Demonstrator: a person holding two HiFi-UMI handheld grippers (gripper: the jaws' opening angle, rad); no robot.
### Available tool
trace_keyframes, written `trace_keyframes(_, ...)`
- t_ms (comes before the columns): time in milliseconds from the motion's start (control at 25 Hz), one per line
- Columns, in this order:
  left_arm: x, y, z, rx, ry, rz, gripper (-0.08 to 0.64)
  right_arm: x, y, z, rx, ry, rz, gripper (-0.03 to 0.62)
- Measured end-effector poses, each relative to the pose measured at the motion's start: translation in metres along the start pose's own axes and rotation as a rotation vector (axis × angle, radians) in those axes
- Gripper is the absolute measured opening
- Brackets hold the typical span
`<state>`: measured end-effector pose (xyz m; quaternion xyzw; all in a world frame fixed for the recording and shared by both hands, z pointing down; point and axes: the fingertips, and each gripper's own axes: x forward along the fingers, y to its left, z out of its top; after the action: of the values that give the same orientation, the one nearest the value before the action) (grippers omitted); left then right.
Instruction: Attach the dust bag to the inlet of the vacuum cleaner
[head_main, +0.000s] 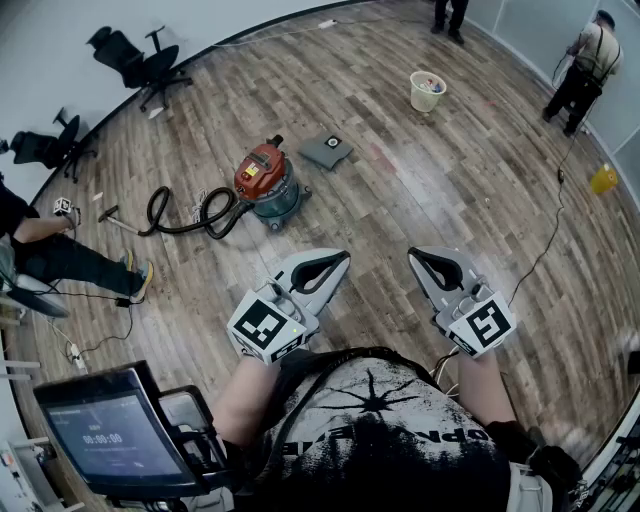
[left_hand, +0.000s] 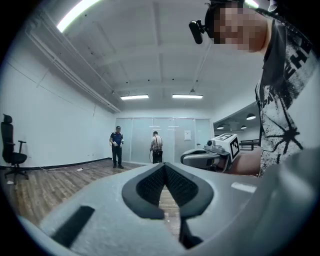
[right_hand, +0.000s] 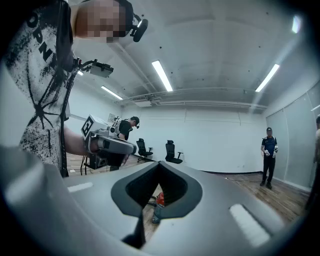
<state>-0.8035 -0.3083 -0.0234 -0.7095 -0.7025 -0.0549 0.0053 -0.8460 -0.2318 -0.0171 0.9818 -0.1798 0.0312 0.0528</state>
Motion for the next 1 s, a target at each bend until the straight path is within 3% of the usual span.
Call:
trace_keyframes(440, -0.001, -0.003, -0.008, -0.003, 0.025, -0.007, 0.003, 0.002, 0.000, 0.000, 0.014, -0.030, 0.006, 0.006)
trace_keyframes(600, -0.003, -0.007, -0.006, 0.007, 0.028, -0.014, 0.003, -0.003, -0.003, 0.003, 0.066, -0.071, 0.003, 0.006)
trace_keyframes(800, 0.001, -0.016, -0.019, -0.022, 0.058, -0.052, 0.003, -0.009, -0.011, -0.001, 0.119, -0.083, -0.028, 0.006)
trace_keyframes(1000, 0.007, -0.035, -0.035, -0.035, 0.083, -0.082, 0.003, -0.022, -0.005, -0.013, 0.094, -0.078, -0.022, 0.006)
